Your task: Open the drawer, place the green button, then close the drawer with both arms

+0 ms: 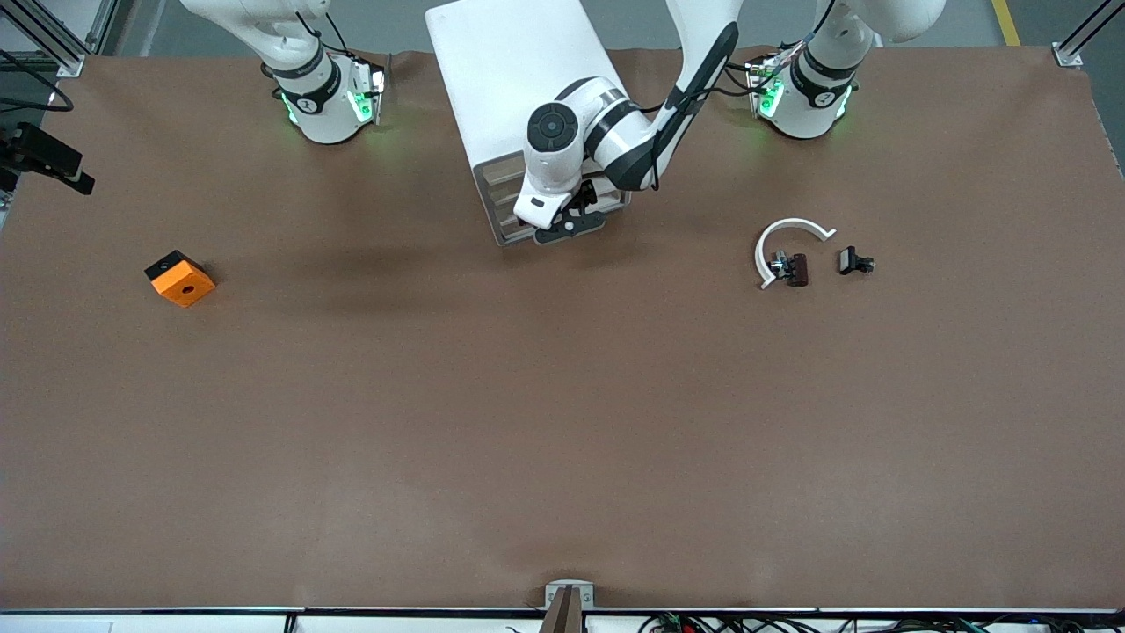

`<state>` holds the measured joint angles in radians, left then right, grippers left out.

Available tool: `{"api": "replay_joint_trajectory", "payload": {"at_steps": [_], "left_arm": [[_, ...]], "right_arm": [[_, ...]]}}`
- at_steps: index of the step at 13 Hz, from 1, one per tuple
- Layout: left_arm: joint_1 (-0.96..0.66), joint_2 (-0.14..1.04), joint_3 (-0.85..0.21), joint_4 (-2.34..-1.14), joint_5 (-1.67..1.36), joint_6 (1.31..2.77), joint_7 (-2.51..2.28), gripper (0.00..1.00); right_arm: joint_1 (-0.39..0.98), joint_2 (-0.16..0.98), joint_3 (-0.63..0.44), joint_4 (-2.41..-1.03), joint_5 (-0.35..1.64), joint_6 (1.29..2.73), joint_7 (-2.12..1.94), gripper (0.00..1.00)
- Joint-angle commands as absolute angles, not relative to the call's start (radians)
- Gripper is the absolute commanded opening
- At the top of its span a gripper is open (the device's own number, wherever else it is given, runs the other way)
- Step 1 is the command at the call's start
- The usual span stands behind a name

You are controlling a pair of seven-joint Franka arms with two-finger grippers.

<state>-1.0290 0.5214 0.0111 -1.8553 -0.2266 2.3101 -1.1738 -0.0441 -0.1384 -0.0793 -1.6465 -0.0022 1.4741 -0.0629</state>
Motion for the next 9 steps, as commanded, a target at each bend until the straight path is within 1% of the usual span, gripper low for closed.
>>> {"api": "replay_joint_trajectory", "payload": {"at_steps": [1, 6, 9], "left_arm": [[-0.959, 0.531, -0.002, -1.798, -0.236, 2.298, -1.140, 1.00], [-0.838, 0.537, 0.000, -1.756, -0.226, 2.298, -1.040, 1.00], [-0.741, 0.525, 0.002, -1.764, -0.224, 2.283, -0.887, 1.00]], "right_arm": [[-0.078, -0.158, -0.054, -1.623, 0.006, 1.468, -0.058, 1.00], [-0.080, -0.158, -0.051, -1.621, 0.014, 1.431, -0.031, 1.00], [-0.107, -0.166, -0.051, -1.621, 0.090, 1.434, -0.029, 1.00]]}}
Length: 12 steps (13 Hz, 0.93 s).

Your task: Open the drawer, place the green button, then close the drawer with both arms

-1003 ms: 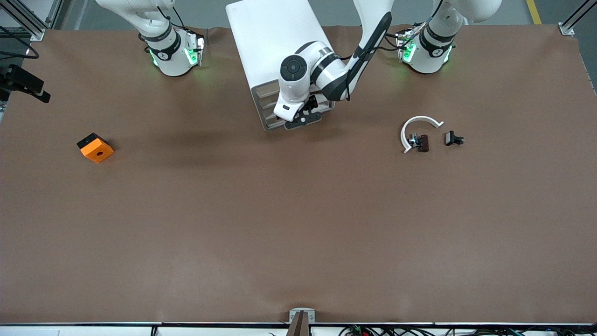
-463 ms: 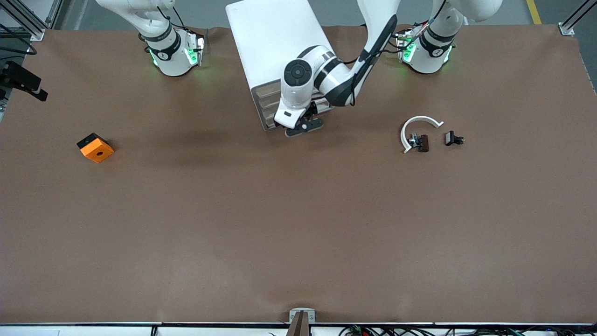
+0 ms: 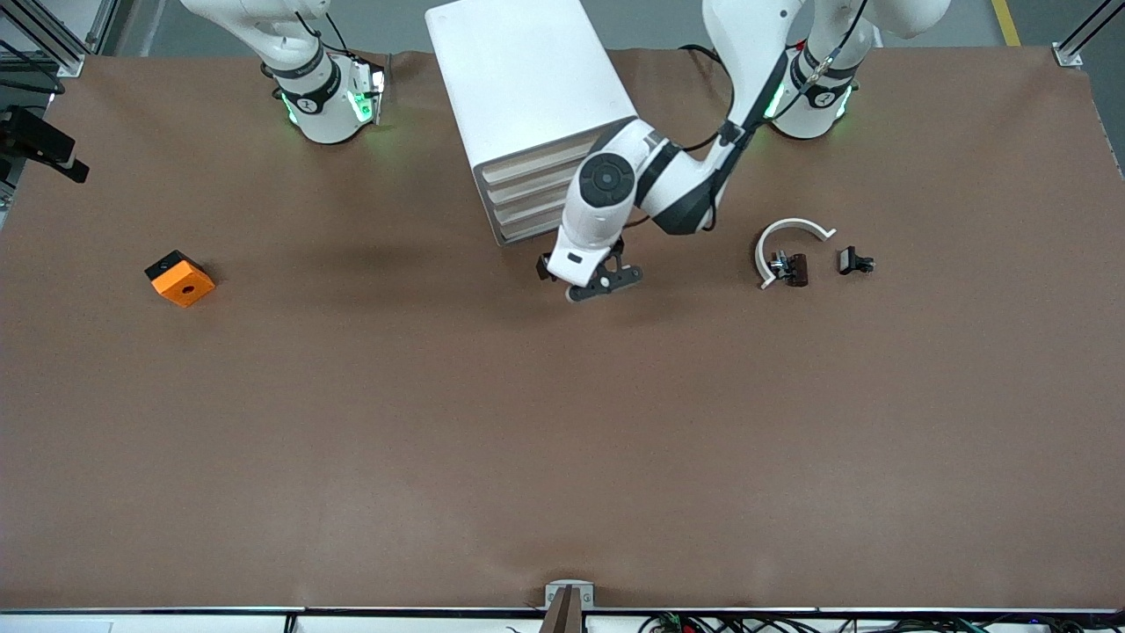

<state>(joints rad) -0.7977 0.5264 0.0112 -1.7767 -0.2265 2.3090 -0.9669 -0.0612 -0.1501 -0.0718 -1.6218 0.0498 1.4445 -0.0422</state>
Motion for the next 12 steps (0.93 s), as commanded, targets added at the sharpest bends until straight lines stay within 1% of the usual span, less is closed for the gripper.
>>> {"api": "replay_joint_trajectory", "payload": {"at_steps": [1, 3, 5, 7, 9, 12], "left_arm": [[-0.697, 0.514, 0.003, -1.763, -0.224, 2.245, -0.826, 1.00], [-0.603, 0.473, 0.005, -1.773, -0.215, 2.174, -0.696, 1.00], [-0.496, 0.413, 0.002, -1.787, -0.167, 2.070, -0.550, 1.00], [-0.416, 0.356, 0.003, -1.795, -0.161, 2.002, -0.453, 1.00], [-0.341, 0.287, 0.002, -1.828, -0.158, 1.971, -0.338, 1.00], [-0.240, 0.178, 0.003, -1.900, -0.156, 1.968, -0.234, 1.00]], "right_arm": [[-0.107, -0.166, -0.051, -1.620, 0.091, 1.439, -0.031, 1.00], [-0.104, -0.167, -0.046, -1.620, 0.081, 1.442, -0.032, 1.00], [-0.106, -0.169, -0.011, -1.621, 0.039, 1.448, -0.032, 1.00], [-0.106, -0.170, 0.000, -1.621, 0.006, 1.462, -0.032, 1.00], [-0.107, -0.170, 0.000, -1.621, 0.002, 1.470, -0.044, 1.00], [-0.110, -0.178, -0.005, -1.624, 0.002, 1.476, -0.051, 1.00]]}}
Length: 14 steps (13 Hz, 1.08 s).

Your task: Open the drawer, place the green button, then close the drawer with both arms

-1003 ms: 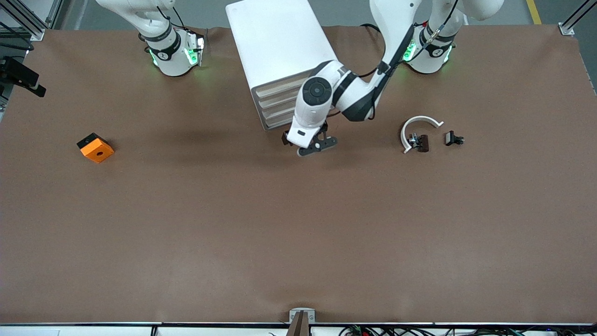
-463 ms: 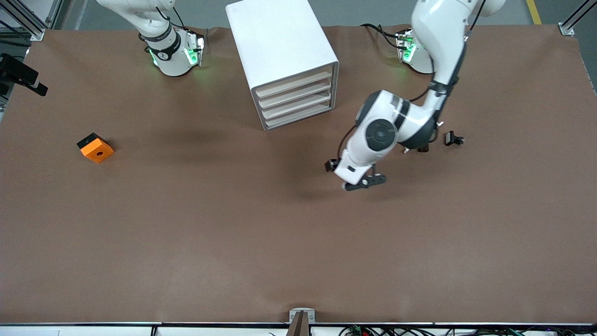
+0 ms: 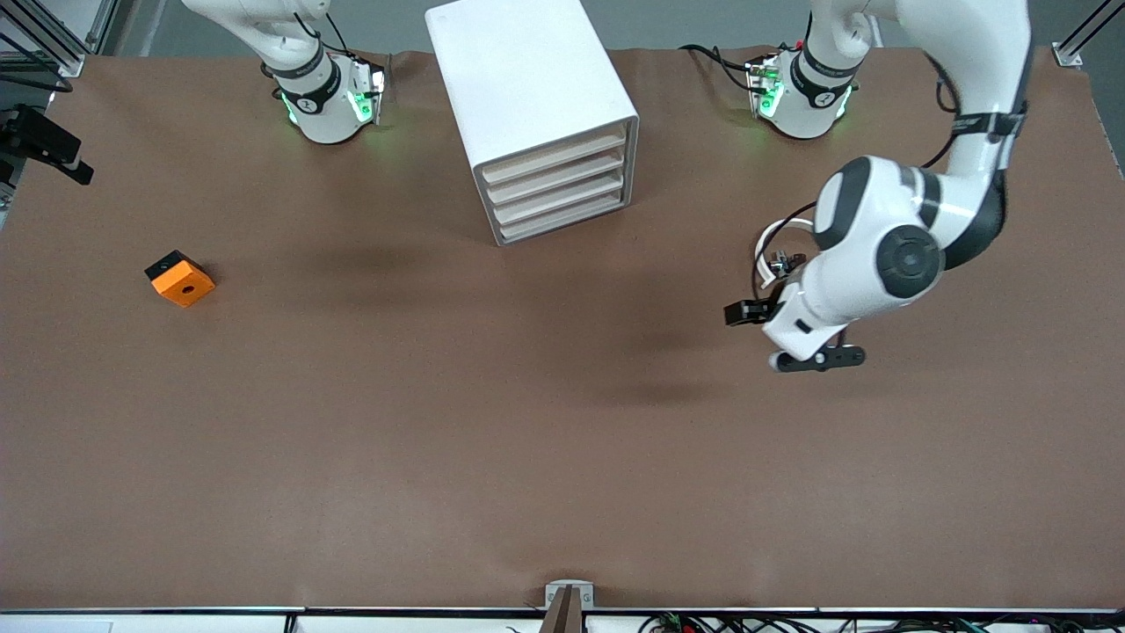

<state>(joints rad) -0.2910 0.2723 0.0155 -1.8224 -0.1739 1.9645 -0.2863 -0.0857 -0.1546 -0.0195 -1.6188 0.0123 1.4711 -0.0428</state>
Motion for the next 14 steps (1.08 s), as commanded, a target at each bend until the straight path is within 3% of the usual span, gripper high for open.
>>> {"api": "replay_joint_trajectory", "payload": {"at_steps": [1, 7, 14], "left_arm": [[-0.204, 0.140, 0.003, -1.919, -0.156, 1.967, -0.209, 1.00], [-0.109, -0.063, 0.000, -2.019, -0.072, 1.962, -0.172, 1.00], [-0.005, -0.170, 0.000, -1.976, -0.032, 1.885, -0.074, 1.00]], "right_arm": [[-0.110, -0.179, -0.003, -1.628, 0.003, 1.477, -0.051, 1.00], [-0.133, -0.190, 0.005, -1.640, 0.008, 1.474, -0.051, 1.00], [-0.123, -0.202, 0.003, -1.655, 0.015, 1.476, -0.049, 1.00]]}}
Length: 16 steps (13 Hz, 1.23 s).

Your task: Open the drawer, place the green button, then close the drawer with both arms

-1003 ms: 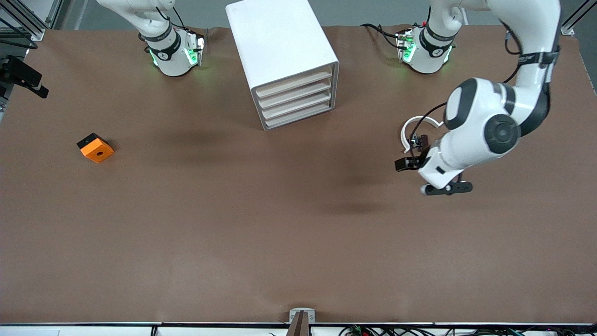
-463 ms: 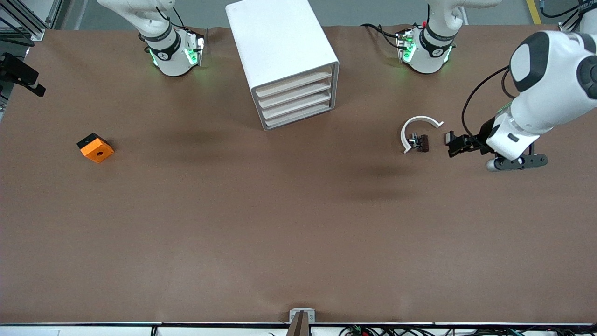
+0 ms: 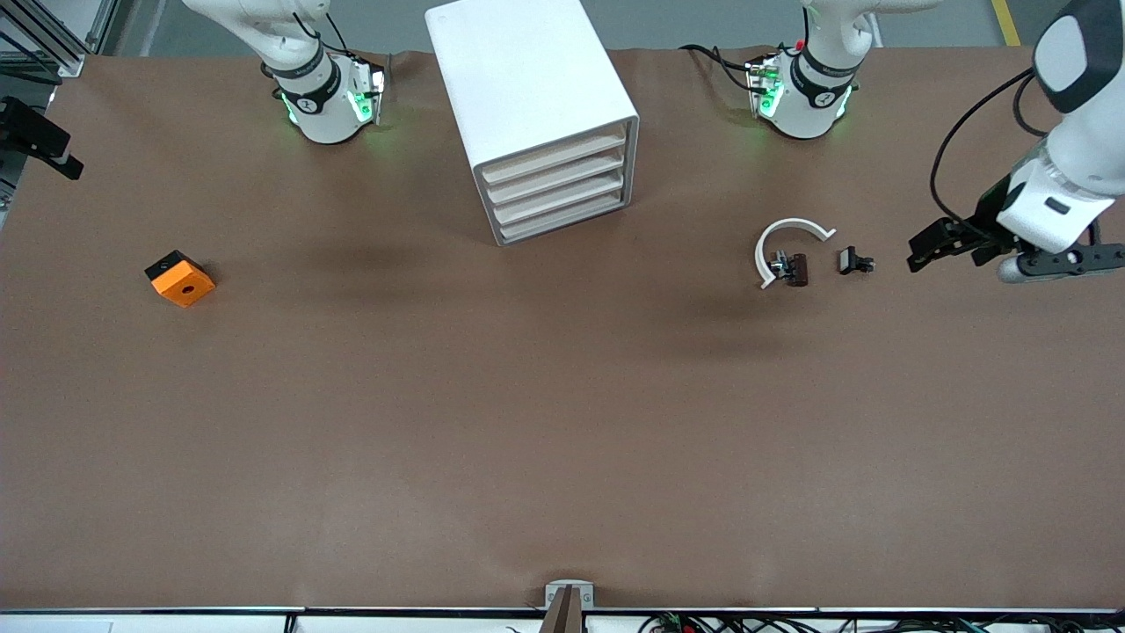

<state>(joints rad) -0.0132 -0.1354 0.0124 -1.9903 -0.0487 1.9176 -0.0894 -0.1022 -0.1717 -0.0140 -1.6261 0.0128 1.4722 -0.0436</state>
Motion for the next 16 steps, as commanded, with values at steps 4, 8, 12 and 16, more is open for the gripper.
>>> {"api": "replay_joint_trajectory", "payload": {"at_steps": [4, 8, 12, 16], "left_arm": [[0.005, -0.146, -0.008, -1.806, -0.031, 1.755, -0.064, 1.00], [0.003, -0.126, -0.020, -1.738, -0.029, 1.747, -0.052, 1.00], [-0.002, -0.040, -0.037, -1.594, -0.028, 1.672, -0.049, 1.00], [0.005, -0.048, -0.038, -1.591, -0.028, 1.553, -0.052, 1.00]], "right_arm": [[-0.124, -0.201, 0.003, -1.654, 0.015, 1.477, -0.049, 1.00], [-0.123, -0.201, 0.005, -1.654, 0.015, 1.477, -0.049, 1.00], [-0.124, -0.202, 0.003, -1.655, 0.015, 1.474, -0.051, 1.00], [-0.120, -0.202, 0.008, -1.655, 0.014, 1.477, -0.051, 1.00]]}}
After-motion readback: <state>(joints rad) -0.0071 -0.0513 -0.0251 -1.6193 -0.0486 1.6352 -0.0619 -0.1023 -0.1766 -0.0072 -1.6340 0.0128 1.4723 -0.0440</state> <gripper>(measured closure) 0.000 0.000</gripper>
